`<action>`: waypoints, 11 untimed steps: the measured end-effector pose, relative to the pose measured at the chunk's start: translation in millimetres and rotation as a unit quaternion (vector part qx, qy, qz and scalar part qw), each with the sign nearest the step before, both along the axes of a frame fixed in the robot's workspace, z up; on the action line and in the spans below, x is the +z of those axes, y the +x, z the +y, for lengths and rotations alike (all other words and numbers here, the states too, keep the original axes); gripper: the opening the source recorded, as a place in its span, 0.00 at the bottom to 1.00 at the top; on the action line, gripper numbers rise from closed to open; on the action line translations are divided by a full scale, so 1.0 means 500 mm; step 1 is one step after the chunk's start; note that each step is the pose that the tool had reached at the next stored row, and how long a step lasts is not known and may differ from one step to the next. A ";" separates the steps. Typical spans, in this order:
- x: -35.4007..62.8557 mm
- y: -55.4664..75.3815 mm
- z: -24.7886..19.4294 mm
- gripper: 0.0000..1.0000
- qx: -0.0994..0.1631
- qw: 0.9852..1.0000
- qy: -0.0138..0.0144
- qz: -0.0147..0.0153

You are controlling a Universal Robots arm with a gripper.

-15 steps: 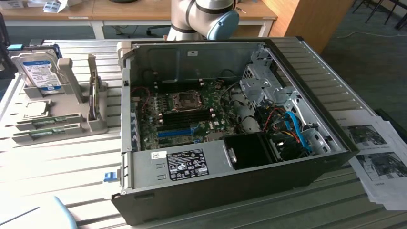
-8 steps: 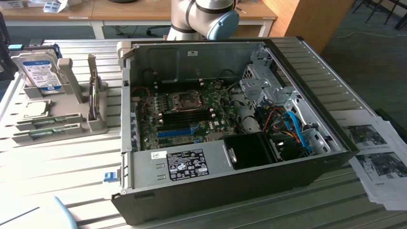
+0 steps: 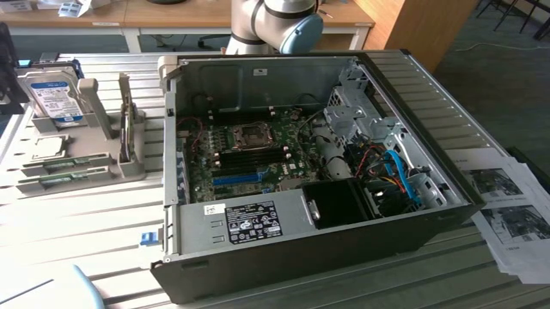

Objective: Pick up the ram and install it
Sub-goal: 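Pick up the ram and move it above insertion slot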

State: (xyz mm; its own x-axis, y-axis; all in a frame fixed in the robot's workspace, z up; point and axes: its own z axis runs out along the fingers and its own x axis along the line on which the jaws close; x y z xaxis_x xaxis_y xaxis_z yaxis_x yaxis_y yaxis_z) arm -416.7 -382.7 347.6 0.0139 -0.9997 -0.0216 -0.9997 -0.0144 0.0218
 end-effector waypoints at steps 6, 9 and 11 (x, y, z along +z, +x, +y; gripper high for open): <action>-0.022 0.000 0.0000 0.30 0.000 1.000 0.000 0.000; -0.033 0.000 0.0000 0.30 0.000 1.000 0.000 0.000; -0.040 0.000 0.0000 0.30 0.000 1.000 0.000 0.000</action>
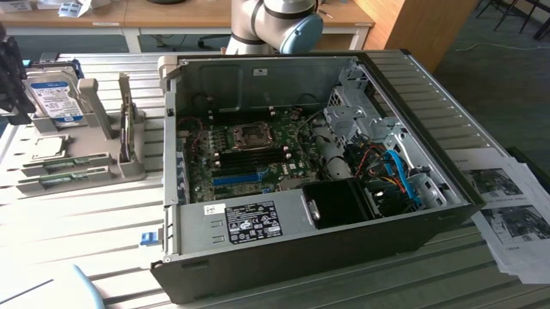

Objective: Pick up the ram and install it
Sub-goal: 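Pick up the ram and move it above insertion slot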

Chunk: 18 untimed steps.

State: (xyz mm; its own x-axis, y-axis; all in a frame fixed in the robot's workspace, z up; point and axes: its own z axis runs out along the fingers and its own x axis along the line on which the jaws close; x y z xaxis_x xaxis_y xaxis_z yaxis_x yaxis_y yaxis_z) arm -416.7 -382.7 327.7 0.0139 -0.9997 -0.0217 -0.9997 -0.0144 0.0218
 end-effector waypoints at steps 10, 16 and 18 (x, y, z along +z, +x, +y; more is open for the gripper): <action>-0.037 0.000 0.0000 0.30 0.000 1.000 0.000 0.000; -0.058 0.000 0.0000 0.30 0.000 1.000 0.000 0.000; -0.066 0.000 0.0000 0.30 0.000 1.000 0.000 0.000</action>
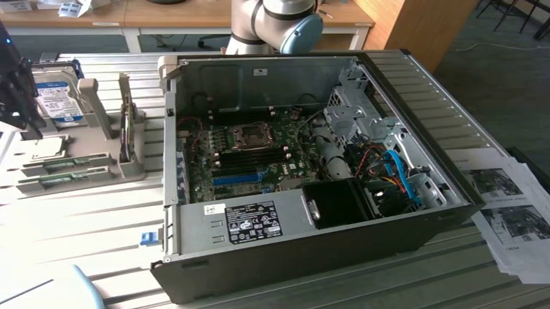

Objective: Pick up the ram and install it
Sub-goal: 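Pick up the ram and move it above insertion slot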

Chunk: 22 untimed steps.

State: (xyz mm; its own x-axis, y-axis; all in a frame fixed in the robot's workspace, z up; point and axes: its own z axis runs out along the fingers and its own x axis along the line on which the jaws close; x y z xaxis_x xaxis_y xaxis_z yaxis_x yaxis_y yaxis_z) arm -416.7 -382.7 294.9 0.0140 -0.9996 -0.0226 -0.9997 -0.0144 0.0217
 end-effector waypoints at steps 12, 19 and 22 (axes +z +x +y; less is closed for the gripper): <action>-0.043 0.000 0.0000 0.30 0.000 1.000 0.000 0.000; -0.043 0.002 0.0001 0.30 0.000 1.000 0.000 0.000; -0.043 0.011 0.0000 0.30 0.000 1.000 0.000 0.000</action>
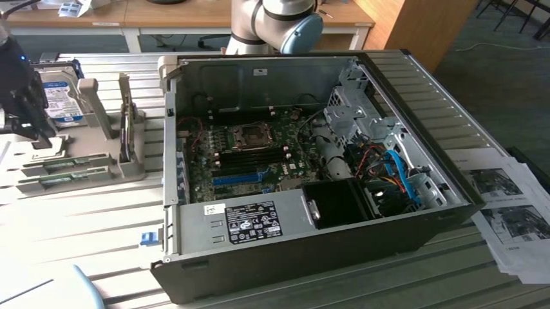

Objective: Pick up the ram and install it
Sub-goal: 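Pick up the ram and move it above insertion slot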

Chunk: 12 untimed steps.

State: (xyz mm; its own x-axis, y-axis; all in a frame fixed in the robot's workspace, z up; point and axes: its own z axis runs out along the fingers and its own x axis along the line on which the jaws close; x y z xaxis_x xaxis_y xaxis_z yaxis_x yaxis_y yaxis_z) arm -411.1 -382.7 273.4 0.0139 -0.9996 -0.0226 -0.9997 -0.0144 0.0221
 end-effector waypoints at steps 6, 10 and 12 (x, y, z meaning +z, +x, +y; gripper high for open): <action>0.000 0.014 0.0000 0.30 0.000 1.000 0.000 0.000; 0.000 0.017 0.0001 0.30 0.000 1.000 0.000 0.000; 0.000 0.017 0.0001 0.30 0.000 1.000 0.000 0.000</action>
